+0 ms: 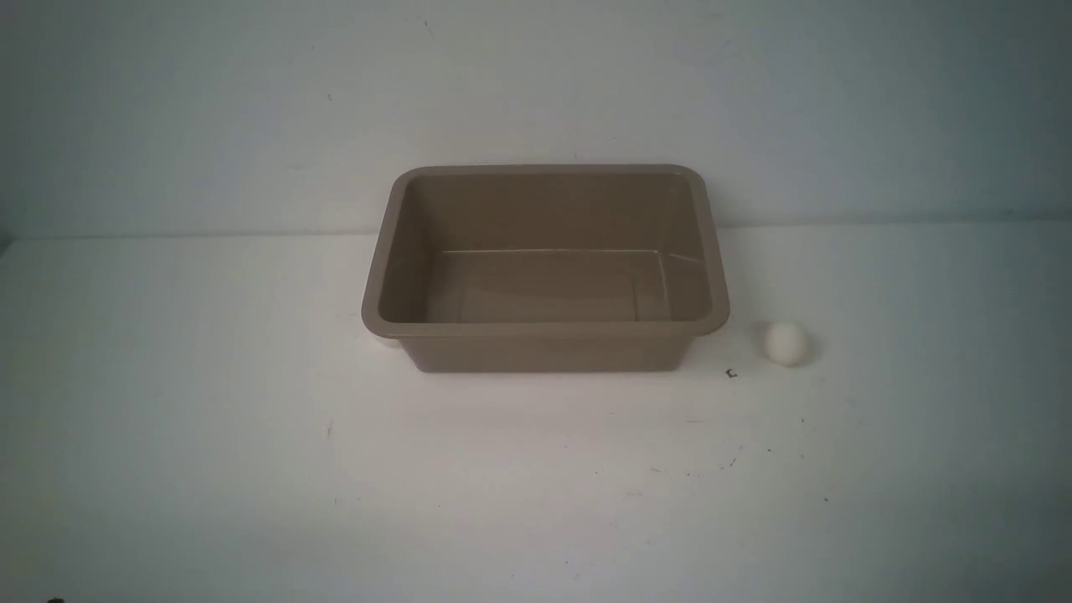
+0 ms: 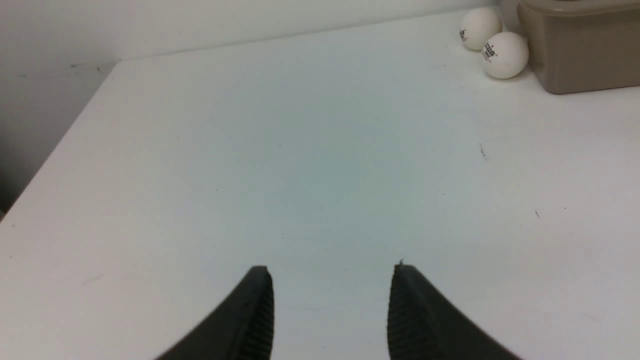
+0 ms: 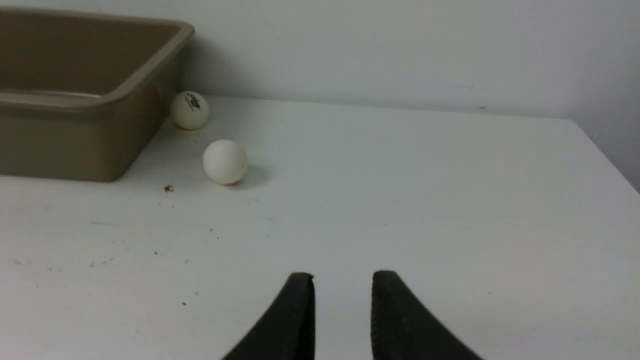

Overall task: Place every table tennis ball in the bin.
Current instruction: Use the right arm to clamp the table tennis ball closest to it

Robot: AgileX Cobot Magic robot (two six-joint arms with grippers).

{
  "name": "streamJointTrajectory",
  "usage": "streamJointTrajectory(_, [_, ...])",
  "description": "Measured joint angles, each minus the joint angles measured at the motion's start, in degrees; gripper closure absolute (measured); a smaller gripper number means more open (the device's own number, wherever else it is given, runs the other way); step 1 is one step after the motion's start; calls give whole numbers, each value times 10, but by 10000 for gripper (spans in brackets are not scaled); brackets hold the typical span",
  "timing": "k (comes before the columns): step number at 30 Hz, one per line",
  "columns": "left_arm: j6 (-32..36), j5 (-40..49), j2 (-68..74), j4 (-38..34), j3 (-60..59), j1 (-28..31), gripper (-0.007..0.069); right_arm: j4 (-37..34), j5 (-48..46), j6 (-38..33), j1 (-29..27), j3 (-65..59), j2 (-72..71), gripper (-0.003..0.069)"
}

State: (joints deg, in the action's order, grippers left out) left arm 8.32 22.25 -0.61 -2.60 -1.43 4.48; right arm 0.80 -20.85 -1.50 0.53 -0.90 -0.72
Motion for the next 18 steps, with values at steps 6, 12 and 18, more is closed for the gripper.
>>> streamJointTrajectory(6, [0,0,0,0,0,0,335,-14,-14,0,0,112,0,500])
streamJointTrajectory(12, [0,0,0,0,0,0,335,-39,-113,3,0,239,0,500])
streamJointTrajectory(18, [0,0,0,0,0,0,335,-70,-262,5,0,341,0,500])
